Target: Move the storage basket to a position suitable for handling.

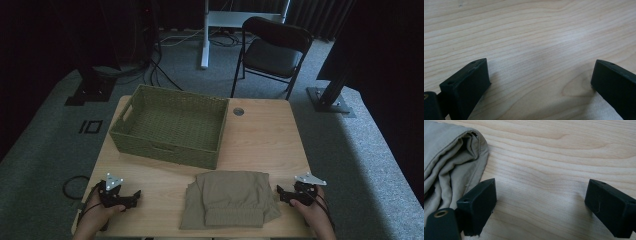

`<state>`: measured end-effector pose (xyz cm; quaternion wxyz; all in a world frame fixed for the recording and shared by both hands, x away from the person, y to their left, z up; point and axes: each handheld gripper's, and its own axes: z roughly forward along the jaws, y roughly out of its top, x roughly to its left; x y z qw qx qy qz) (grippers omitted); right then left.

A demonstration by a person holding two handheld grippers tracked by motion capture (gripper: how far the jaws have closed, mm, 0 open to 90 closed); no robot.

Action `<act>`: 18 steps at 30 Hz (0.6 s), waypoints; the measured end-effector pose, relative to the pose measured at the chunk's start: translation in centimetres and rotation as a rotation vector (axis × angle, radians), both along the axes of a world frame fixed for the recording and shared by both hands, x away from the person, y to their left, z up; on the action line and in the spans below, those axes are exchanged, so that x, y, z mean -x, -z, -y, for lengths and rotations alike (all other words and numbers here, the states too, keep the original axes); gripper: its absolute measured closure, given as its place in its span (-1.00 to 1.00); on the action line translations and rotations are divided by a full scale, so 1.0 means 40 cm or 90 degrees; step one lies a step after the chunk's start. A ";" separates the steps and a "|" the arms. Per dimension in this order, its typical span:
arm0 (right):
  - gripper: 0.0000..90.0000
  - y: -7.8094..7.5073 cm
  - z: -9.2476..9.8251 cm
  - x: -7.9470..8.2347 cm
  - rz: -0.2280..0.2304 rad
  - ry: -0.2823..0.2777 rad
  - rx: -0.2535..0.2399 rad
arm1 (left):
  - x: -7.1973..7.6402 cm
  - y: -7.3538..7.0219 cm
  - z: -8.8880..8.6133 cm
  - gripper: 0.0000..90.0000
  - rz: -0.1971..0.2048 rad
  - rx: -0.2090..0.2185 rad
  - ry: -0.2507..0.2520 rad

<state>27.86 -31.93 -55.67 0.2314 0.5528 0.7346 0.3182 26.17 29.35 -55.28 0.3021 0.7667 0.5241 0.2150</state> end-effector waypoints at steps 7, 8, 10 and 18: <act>-0.78 0.000 0.001 -0.002 -0.001 -0.006 0.000 | -0.010 -0.003 -0.018 -0.84 0.007 0.001 0.007; -0.78 0.000 0.001 -0.002 -0.001 -0.005 0.000 | -0.013 -0.004 -0.021 -0.84 0.011 0.002 0.004; -0.78 0.000 0.001 -0.002 0.000 -0.006 0.001 | -0.020 -0.008 -0.026 -0.84 0.013 0.007 0.001; -0.78 0.000 0.001 -0.002 0.000 -0.005 0.000 | -0.057 -0.037 -0.036 -0.84 0.030 0.025 -0.005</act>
